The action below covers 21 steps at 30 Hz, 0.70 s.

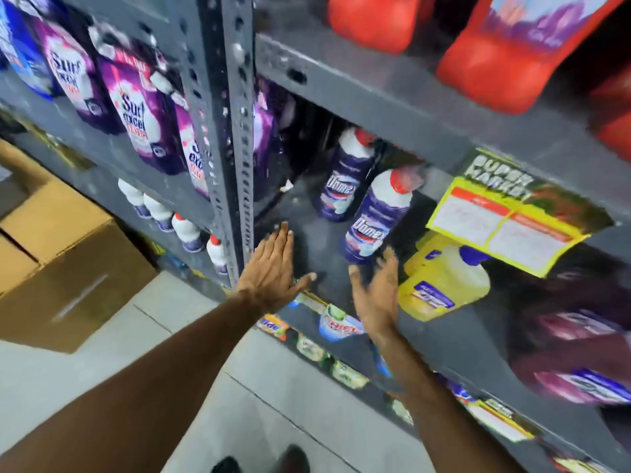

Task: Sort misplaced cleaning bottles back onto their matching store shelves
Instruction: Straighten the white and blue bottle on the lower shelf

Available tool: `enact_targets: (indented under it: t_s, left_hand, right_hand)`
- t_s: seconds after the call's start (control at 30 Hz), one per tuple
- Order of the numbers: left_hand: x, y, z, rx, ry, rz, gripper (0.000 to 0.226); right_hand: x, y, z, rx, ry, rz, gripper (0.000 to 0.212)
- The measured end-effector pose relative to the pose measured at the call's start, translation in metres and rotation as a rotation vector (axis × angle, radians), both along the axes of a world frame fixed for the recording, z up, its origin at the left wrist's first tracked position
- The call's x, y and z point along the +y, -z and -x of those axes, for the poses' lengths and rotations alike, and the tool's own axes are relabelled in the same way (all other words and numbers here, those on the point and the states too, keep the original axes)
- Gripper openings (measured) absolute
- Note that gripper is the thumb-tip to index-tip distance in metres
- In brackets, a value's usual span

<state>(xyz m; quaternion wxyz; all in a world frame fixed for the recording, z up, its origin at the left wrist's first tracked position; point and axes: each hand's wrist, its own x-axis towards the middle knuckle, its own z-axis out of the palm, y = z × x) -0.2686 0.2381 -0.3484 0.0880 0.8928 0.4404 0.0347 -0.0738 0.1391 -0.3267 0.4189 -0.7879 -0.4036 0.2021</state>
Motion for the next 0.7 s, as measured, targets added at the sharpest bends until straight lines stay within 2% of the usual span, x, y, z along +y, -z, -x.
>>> enact_targets:
  t_s: [0.07, 0.17, 0.2, 0.43, 0.7]
  left_hand:
    - [0.008, 0.008, -0.003, 0.022, -0.031, 0.036, 0.12]
    - [0.012, 0.016, -0.003, 0.021, -0.038, 0.003, 0.125]
    - [0.011, 0.017, -0.004, 0.018, -0.037, -0.021, 0.123]
    - [0.007, 0.003, -0.005, 0.153, -0.02, -0.048, 0.112]
    - [0.006, -0.001, -0.003, 0.171, -0.032, -0.037, 0.113]
  right_hand:
    - [0.016, 0.006, -0.009, 0.012, 0.005, 0.004, 0.088]
    - [0.031, 0.001, -0.018, 0.002, 0.024, -0.007, 0.056]
    - [0.033, 0.0, -0.021, 0.006, 0.032, -0.029, 0.051]
    - [0.043, -0.001, 0.009, 0.075, -0.038, -0.101, 0.049]
    - [0.068, 0.0, 0.04, 0.137, -0.097, -0.117, 0.048]
